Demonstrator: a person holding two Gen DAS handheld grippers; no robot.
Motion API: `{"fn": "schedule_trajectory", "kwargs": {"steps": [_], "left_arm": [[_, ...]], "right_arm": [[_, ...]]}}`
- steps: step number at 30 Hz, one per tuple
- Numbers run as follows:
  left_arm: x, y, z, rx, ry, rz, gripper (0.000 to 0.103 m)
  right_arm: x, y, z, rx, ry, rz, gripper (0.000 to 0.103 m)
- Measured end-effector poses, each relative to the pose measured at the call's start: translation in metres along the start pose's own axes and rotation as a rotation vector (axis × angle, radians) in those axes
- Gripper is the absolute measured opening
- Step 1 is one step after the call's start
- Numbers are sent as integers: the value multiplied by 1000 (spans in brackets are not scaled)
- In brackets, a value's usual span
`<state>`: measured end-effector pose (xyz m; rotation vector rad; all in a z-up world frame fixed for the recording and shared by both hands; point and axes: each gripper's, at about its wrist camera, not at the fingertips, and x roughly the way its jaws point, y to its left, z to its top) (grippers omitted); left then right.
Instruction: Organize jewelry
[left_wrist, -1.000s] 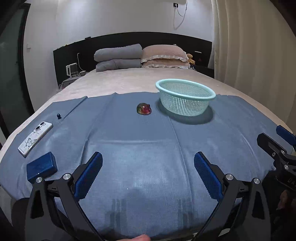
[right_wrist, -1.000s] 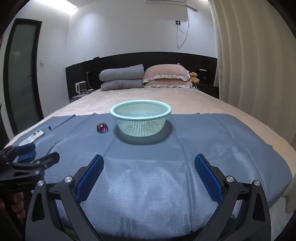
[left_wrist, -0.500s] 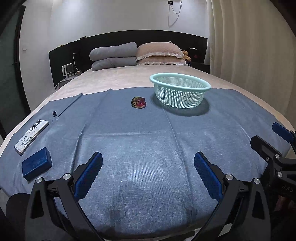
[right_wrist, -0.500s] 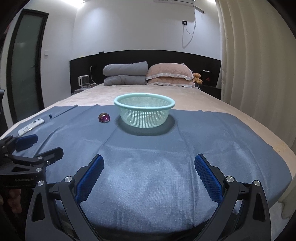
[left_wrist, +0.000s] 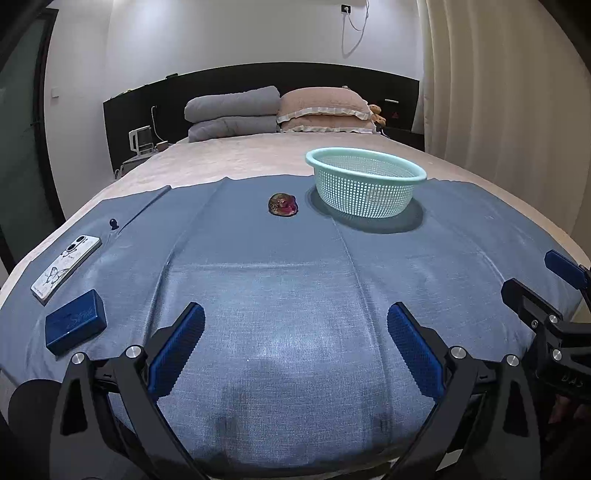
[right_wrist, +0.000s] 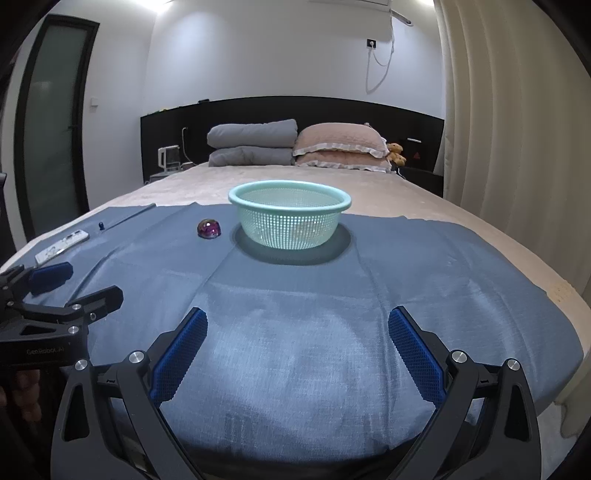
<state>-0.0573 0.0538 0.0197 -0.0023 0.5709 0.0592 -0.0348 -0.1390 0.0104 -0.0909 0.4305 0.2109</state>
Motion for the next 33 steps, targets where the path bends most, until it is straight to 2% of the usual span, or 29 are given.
{"fn": "schedule_trajectory", "kwargs": {"steps": [7, 33], "left_arm": [[5, 4, -2, -23, 35, -31, 97], [6, 5, -6, -3, 44, 5, 97]], "right_arm": [[0, 0, -1, -4, 1, 5, 94], [3, 1, -3, 2, 15, 2, 94]]}}
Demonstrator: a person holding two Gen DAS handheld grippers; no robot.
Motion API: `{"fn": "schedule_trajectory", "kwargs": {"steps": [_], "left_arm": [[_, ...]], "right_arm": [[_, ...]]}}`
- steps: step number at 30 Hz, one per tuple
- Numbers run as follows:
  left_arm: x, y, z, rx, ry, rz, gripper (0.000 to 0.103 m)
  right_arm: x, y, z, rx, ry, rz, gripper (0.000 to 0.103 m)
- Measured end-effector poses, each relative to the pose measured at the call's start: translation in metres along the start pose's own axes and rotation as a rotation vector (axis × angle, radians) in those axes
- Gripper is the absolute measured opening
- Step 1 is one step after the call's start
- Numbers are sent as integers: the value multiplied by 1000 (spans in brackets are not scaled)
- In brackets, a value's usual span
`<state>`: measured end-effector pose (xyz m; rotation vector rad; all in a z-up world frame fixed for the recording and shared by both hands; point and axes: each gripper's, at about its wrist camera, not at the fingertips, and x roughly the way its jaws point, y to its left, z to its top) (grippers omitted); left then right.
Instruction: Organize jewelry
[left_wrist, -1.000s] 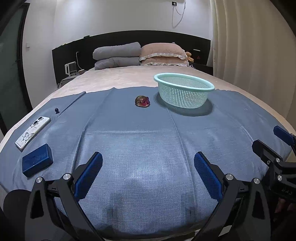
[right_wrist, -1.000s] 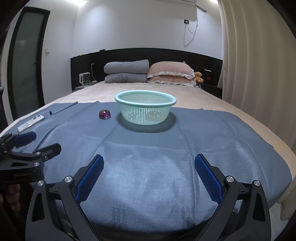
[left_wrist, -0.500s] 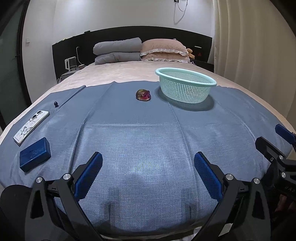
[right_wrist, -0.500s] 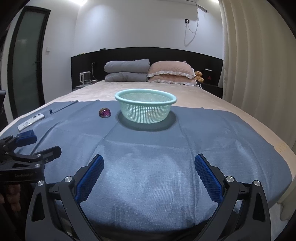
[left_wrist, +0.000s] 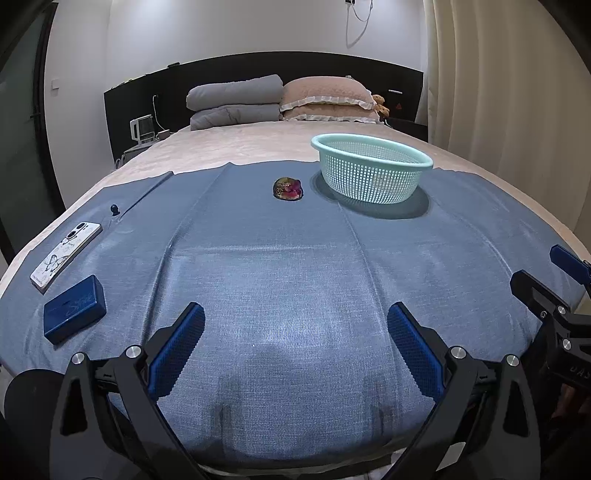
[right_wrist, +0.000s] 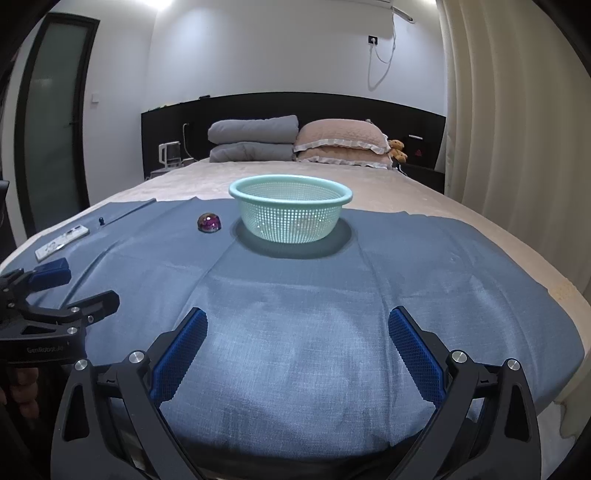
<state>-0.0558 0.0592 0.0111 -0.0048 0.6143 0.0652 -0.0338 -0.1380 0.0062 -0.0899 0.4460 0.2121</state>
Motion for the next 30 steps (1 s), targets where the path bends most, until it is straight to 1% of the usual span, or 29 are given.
{"fn": "schedule_trajectory", "kwargs": {"steps": [8, 22, 25, 30], "left_arm": [[-2, -3, -1, 24, -6, -1, 97], [-1, -3, -3, 26, 4, -20, 97], [0, -3, -4, 29, 7, -10, 97], [1, -2, -4, 25, 13, -12, 97]], "right_arm": [[-1, -1, -1, 6, 1, 2, 94], [-1, -2, -2, 0, 6, 0, 95], [-1, -1, -3, -3, 6, 2, 94], [-1, 1, -3, -15, 11, 4, 94]]}}
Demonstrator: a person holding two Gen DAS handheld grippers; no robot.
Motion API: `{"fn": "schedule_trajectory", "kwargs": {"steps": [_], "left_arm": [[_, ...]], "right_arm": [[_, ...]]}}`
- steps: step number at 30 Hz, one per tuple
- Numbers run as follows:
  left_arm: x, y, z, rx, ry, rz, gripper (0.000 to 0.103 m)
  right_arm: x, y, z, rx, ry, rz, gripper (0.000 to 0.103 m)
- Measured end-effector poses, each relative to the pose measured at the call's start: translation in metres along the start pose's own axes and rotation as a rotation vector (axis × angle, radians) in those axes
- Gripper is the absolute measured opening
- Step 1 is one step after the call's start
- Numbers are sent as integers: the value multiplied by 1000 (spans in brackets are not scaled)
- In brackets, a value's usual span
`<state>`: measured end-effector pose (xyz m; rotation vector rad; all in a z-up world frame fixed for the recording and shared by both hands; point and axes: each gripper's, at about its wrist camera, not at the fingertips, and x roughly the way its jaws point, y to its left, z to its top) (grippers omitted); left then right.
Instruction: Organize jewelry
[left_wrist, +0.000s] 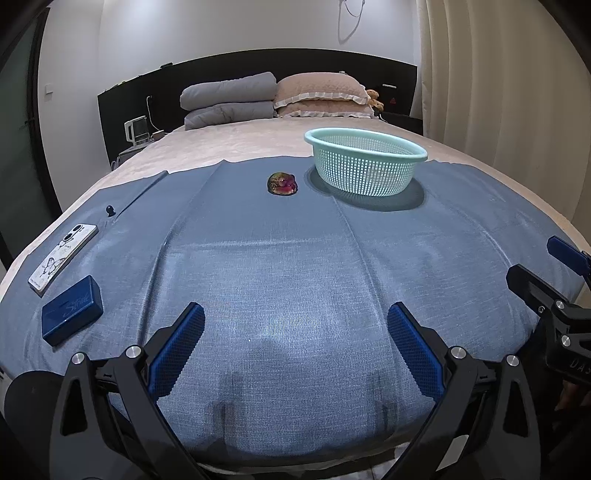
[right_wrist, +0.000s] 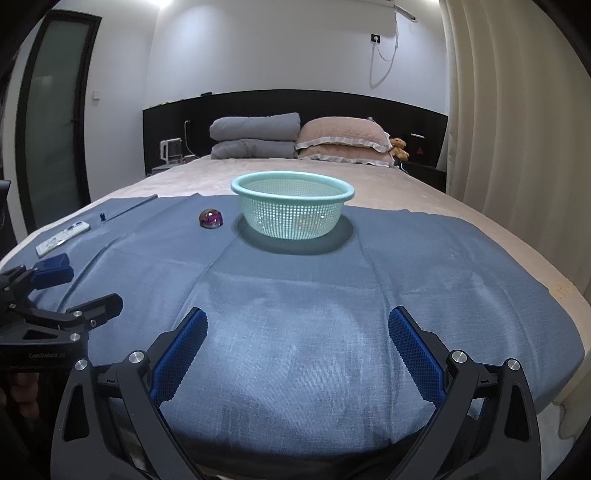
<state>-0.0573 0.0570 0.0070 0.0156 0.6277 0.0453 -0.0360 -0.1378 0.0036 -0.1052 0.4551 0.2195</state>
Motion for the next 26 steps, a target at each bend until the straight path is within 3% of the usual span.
{"fn": "schedule_trajectory", "kwargs": {"steps": [26], "left_arm": [[3, 9, -3, -43, 14, -1, 97]], "right_arm": [[3, -2, -2, 15, 18, 4, 94]]}}
